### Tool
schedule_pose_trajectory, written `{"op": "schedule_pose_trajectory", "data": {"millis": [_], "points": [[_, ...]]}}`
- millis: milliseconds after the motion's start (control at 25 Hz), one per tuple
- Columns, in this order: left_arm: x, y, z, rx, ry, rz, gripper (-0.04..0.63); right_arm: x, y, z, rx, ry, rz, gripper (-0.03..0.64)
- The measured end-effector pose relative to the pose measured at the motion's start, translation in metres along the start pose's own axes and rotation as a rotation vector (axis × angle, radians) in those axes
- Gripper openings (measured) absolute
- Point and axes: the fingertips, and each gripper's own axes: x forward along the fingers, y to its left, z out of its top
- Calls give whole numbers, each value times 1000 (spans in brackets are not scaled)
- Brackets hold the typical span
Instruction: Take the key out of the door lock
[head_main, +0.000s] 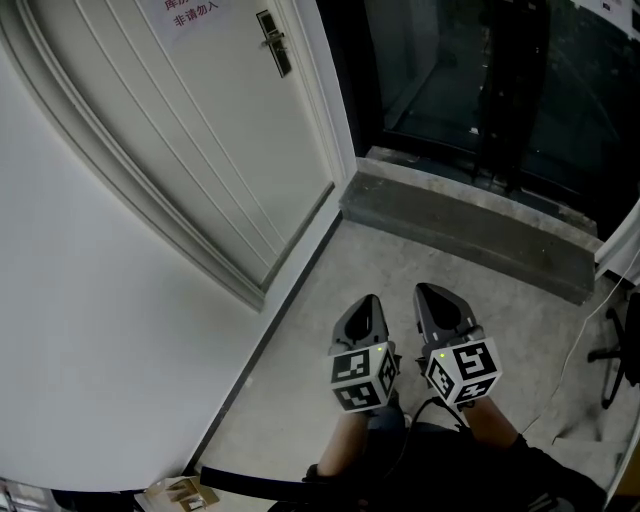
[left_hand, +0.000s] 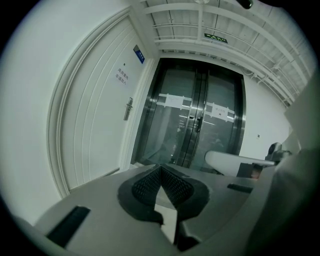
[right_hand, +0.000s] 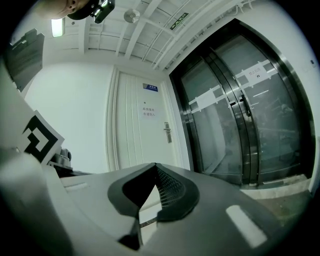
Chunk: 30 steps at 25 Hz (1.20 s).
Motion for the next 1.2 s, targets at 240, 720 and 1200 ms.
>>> {"op": "schedule_pose_trajectory", "data": {"millis": [240,720,1200], "points": [[63,31,33,1,6,-23,0,72,-23,8,9,-2,-43,0],[161,101,87,25,-11,-25,0,195,-40,24,13,-26,-73,0],[225,126,91,-31,11,-17,0,260,-64,12,18,6,-59,1]]}}
